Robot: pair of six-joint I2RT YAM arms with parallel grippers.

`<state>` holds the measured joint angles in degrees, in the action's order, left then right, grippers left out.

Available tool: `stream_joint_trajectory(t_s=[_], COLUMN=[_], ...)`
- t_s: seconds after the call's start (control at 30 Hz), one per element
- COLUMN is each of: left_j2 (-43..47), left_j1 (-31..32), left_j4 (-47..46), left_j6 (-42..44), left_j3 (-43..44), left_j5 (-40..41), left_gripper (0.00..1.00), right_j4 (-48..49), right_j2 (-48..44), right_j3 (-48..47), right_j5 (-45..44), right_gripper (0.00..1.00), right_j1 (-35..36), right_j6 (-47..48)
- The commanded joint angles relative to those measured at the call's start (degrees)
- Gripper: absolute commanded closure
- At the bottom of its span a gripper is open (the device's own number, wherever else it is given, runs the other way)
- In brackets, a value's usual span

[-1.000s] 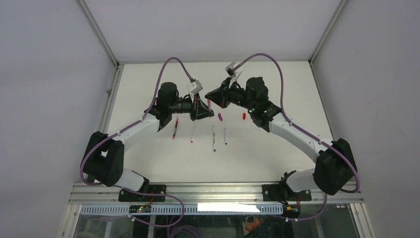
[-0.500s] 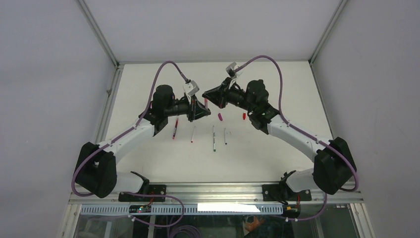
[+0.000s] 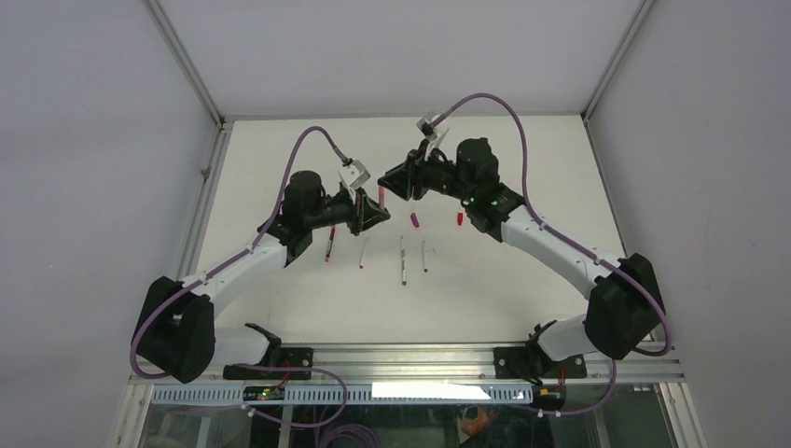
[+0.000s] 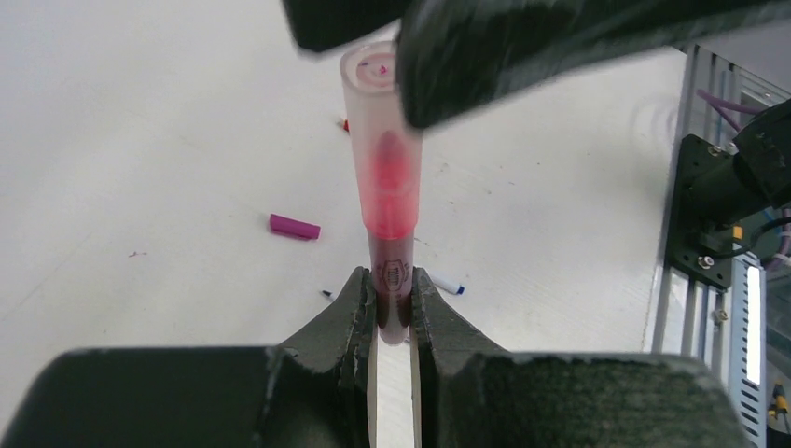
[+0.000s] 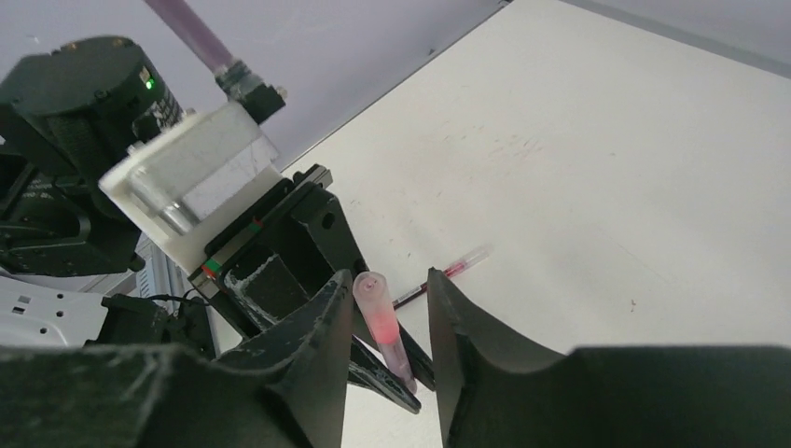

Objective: Insert the pens into the pen caps

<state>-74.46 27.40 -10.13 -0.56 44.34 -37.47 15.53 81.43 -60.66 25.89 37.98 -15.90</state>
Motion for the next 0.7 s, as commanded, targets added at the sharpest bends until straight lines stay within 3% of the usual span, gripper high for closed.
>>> stream_joint_trajectory(t_s=[0.0,0.2,0.37,0.67], left_j2=[2.65,0.63,-1.8,-2.95], left_j1=[0.29,0.29,-2.54,-7.05], left_j4=[-3.01,7.43,19.52,31.16], left_j6=[2.2,1.6,-3.77,-11.82], left_j3=[-3.6,-4.74,-1.76,3.55], left_j5=[3.93,16.2,33.55,46.2], left_gripper=[1.0,1.0,1.0,1.0], right_j4=[-4.44,-3.66,-8.14,-10.42], right_j2=[-5.36,-16.27,-21.73,-23.14], right_j3=[-8.01,-2.2,6.66,12.1], right_j5=[-3.11,-9.22,-10.87,-10.27], right_gripper=[0.63,0.57,0.56,0.56], right_j1=[-3.81,-6.28,-6.36,-6.33], right_j6=[2.25,2.85,2.65,0.84])
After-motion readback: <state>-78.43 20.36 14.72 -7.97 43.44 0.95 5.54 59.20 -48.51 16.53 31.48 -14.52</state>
